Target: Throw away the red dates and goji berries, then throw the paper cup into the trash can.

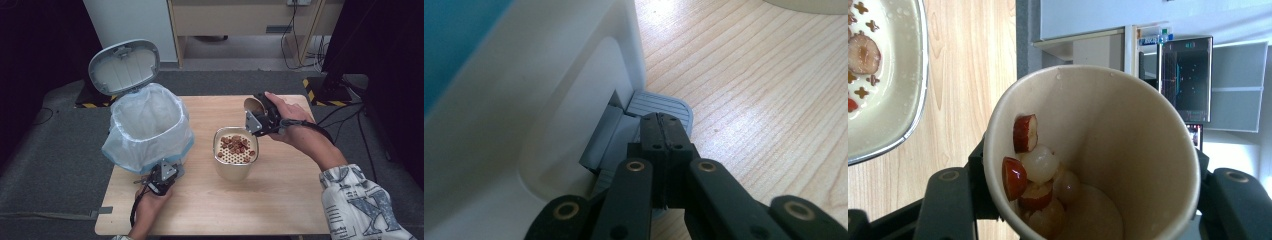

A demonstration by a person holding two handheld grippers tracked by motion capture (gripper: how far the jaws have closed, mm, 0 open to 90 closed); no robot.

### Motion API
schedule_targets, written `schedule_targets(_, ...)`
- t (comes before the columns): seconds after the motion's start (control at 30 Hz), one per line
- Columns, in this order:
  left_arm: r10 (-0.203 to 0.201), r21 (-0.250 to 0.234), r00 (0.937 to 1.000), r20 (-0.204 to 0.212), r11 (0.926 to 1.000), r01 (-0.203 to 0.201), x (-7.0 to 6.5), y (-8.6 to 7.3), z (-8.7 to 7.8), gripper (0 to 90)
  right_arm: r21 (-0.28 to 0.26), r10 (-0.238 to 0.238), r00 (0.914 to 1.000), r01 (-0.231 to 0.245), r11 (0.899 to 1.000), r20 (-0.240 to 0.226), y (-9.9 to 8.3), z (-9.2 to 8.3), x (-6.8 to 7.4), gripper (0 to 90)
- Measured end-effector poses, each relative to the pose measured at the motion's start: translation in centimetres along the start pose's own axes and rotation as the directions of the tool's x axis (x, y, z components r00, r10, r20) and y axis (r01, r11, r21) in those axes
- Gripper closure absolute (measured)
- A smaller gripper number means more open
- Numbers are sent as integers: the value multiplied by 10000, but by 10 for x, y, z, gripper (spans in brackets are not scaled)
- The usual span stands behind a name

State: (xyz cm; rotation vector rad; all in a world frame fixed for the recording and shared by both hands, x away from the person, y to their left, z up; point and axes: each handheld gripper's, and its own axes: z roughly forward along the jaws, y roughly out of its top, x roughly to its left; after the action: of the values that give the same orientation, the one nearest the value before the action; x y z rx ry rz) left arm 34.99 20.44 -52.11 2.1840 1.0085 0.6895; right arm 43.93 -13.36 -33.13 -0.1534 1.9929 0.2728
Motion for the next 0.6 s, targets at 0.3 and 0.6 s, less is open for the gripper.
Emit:
schedule_targets(0.3,16,33,10000,13,10000,-16,0,0,0,897,9,1022,9947,-1022,9948,-99,-20,-2,-8,355)
schedule_targets(0.6,12,37,10000,30,10000,-12,0,0,0,898,-297,2710,9611,-2728,9616,-539,-44,-1,-17,355)
